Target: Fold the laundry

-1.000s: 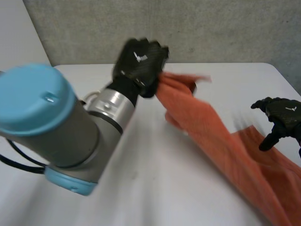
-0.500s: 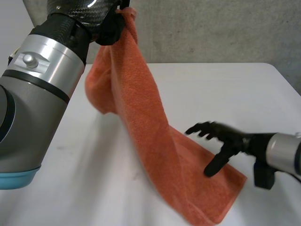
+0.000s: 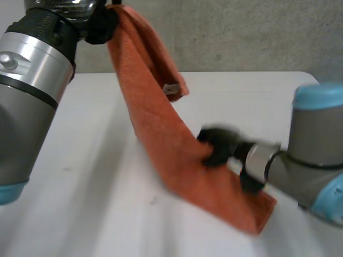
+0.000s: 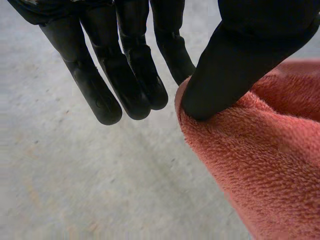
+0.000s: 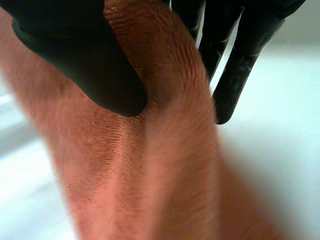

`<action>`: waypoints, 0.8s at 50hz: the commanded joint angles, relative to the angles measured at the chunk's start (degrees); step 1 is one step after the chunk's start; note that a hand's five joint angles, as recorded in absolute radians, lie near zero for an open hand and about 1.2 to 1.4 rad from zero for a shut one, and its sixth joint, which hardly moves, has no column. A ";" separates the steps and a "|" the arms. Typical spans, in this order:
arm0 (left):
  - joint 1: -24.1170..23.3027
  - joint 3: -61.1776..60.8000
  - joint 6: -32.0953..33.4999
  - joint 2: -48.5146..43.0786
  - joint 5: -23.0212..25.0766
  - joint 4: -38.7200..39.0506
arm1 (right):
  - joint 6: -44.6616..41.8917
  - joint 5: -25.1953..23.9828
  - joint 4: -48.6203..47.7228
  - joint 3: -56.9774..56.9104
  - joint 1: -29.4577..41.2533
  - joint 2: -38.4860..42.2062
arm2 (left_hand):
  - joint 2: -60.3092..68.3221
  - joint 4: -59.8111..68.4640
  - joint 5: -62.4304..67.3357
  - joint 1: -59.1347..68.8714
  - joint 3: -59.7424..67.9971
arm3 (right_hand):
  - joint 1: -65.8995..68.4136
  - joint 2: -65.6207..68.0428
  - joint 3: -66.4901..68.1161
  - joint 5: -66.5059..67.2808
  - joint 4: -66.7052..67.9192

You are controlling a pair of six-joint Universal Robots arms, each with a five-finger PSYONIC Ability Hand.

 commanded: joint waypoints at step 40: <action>-1.57 -17.18 -4.26 -5.54 -0.30 -11.77 | -30.83 6.44 -6.01 14.33 2.59 -15.94 | -41.07 -40.91 -37.46 -37.25 -40.68 | 24.46 12.94 12.66 14.58 12.05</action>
